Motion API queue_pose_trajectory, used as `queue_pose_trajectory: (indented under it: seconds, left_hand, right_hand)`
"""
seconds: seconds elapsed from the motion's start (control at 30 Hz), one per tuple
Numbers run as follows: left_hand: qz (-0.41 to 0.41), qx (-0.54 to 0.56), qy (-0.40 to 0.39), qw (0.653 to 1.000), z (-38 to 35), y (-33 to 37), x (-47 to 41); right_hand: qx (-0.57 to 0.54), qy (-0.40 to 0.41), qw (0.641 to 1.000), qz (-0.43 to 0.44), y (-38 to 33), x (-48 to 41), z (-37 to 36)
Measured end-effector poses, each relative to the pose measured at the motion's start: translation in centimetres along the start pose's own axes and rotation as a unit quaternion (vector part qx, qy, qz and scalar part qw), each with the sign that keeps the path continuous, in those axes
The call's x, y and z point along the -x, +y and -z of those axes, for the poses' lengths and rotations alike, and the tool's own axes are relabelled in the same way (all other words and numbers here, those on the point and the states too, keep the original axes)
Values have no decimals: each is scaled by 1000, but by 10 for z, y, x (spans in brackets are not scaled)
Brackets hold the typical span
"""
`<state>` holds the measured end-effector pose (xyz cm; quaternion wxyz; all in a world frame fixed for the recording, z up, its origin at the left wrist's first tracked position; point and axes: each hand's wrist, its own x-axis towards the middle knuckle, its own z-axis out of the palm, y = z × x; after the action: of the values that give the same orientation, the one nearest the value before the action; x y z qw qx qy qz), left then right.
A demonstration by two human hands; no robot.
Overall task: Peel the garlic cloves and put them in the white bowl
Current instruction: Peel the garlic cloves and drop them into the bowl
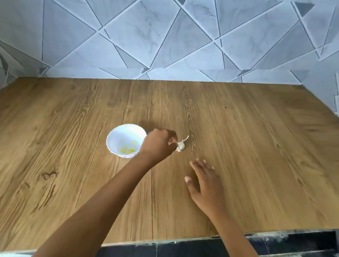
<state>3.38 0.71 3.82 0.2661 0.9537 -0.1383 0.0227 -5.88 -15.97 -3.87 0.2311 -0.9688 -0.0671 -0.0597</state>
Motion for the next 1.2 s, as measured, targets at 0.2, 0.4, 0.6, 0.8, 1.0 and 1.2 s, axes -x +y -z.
queue_pose_trajectory:
  seconds: [0.2,0.4,0.6,0.8,1.0,1.2]
  left_hand:
    - [51,-28,2,998,-55,6,-17]
    - [198,497,-28,845,-44,11,2]
    - [232,602,-34,763,-40,20,21]
    - [207,569,-9,796,-42,21,30]
    - [169,461,13,871,-42,19,31]
    - [162,486,16,859,-44,18,35]
  right_hand:
    - [-78,-8,997,14,21,-9,17]
    - [-339,10,939,-62,18,-36,24]
    - [-522,-17,843,-128,-1,-58,30]
    - [-547,-6,823,-150,-5,-63,25]
    - [-533,-36,833,-140,-7,-61,22]
    - [-580,-48,792,-184,-7,-61,26]
